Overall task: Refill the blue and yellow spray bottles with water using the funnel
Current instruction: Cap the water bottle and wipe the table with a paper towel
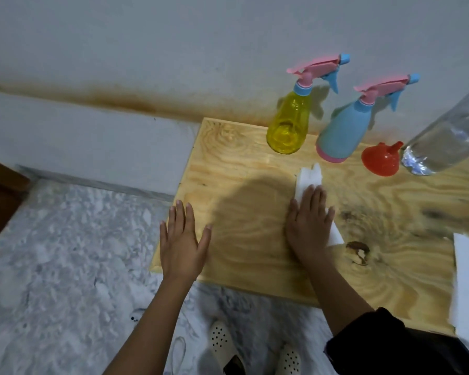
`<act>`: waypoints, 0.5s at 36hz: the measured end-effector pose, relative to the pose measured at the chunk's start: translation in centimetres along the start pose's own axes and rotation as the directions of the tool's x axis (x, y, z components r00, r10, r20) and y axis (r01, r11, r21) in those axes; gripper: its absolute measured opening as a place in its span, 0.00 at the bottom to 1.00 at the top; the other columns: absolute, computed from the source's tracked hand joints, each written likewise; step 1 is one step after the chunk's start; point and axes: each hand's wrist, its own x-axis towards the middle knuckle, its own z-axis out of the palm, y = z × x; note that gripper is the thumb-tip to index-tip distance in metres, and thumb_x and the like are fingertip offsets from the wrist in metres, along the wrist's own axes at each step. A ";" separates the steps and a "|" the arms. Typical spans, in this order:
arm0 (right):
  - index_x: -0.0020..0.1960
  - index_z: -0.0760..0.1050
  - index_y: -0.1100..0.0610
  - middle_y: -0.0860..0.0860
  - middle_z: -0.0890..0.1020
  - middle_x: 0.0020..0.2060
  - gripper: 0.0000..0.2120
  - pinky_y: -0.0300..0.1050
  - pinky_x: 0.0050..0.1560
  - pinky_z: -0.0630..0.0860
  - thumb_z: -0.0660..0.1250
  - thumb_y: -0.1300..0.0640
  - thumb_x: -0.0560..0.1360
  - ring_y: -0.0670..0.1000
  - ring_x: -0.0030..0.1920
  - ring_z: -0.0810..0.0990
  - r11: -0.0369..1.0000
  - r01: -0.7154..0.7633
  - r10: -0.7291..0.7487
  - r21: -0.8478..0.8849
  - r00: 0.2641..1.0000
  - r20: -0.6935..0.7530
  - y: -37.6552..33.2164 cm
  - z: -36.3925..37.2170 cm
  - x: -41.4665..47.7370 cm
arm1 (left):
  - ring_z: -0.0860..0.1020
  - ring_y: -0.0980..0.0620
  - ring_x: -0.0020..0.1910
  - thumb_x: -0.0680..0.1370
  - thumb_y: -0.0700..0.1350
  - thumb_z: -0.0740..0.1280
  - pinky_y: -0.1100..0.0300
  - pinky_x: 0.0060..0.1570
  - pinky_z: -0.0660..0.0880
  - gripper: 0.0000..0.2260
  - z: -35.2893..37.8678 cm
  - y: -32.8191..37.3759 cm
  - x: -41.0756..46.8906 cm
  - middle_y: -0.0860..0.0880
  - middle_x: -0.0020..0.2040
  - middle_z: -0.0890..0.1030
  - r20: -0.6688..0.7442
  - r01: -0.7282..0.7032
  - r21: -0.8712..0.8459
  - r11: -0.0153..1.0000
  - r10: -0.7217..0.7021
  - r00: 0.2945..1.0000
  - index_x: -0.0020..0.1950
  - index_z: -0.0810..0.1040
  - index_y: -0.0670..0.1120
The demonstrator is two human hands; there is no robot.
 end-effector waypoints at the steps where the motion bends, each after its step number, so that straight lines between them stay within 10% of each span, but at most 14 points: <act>1: 0.76 0.47 0.62 0.58 0.52 0.76 0.32 0.57 0.74 0.43 0.39 0.45 0.78 0.55 0.77 0.47 1.000 0.006 -0.006 0.001 1.000 0.006 -1.0 0.3 0.4 | 0.40 0.56 0.76 0.74 0.67 0.38 0.53 0.74 0.38 0.37 0.0 0.0 0.1 0.51 0.78 0.44 -0.006 -0.002 0.010 1.000 0.002 1.000 0.78 0.47 0.48; 7: 0.77 0.44 0.58 0.58 0.49 0.77 0.34 0.55 0.74 0.42 0.37 0.41 0.76 0.56 0.77 0.46 0.990 0.136 -0.135 -0.025 0.990 0.042 -4.0 1.4 1.5 | 0.59 0.46 0.75 0.78 0.61 0.50 0.45 0.71 0.54 0.32 0.4 -0.2 0.2 0.42 0.75 0.62 -0.093 -0.040 0.003 0.999 0.040 0.995 0.75 0.62 0.41; 18: 0.76 0.47 0.63 0.58 0.51 0.77 0.37 0.52 0.75 0.42 0.41 0.38 0.76 0.54 0.77 0.48 0.989 0.137 -0.136 -0.065 0.991 0.012 -6.3 2.5 3.0 | 0.56 0.47 0.75 0.79 0.59 0.50 0.49 0.72 0.49 0.31 0.9 -0.3 0.2 0.42 0.76 0.61 -0.100 -0.043 0.026 0.999 0.046 0.994 0.75 0.61 0.40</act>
